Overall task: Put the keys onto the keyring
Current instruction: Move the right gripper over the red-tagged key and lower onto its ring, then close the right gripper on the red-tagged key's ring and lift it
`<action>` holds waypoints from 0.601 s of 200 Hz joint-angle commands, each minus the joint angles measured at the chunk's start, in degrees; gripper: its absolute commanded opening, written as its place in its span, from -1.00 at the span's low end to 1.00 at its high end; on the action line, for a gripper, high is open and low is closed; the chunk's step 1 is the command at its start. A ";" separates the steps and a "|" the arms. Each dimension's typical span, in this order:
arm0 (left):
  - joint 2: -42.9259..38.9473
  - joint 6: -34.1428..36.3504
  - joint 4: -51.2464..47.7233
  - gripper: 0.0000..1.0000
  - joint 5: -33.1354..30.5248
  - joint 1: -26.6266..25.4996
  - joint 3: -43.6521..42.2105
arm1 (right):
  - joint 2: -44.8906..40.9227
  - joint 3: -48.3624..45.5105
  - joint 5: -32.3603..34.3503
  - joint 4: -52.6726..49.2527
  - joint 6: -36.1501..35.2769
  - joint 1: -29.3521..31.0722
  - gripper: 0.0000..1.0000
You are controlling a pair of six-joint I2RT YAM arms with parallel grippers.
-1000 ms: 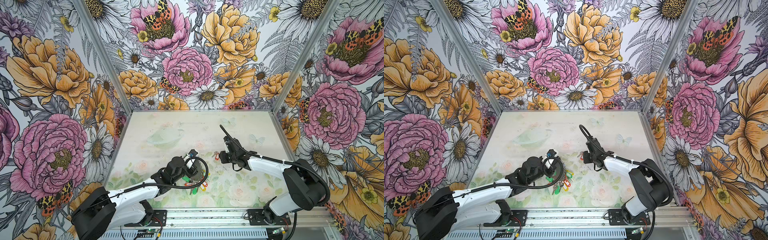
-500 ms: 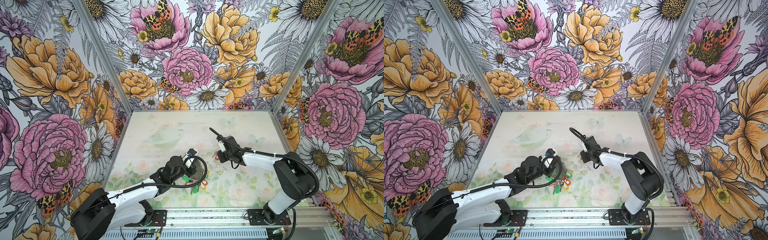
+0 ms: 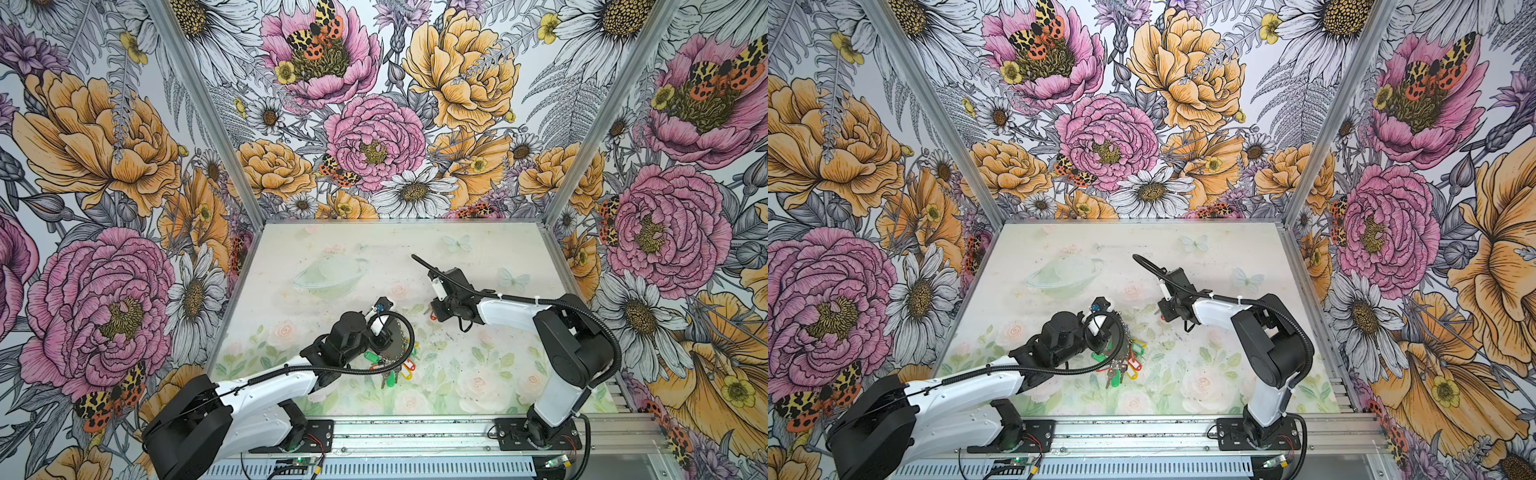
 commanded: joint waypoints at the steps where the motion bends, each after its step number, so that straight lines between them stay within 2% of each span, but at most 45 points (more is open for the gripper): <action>1: 0.42 0.04 2.66 -1.00 1.10 0.47 0.35 | 1.21 1.65 1.32 0.14 -0.75 -0.43 -0.73; 76: 0.56 0.20 2.69 -1.00 1.26 0.76 0.35 | 1.99 2.13 1.35 -0.16 -0.96 -0.43 -0.82; 120: -0.55 0.09 2.75 -1.00 3.11 0.87 -0.12 | -2.79 0.32 1.58 -0.28 -0.74 -0.42 -1.00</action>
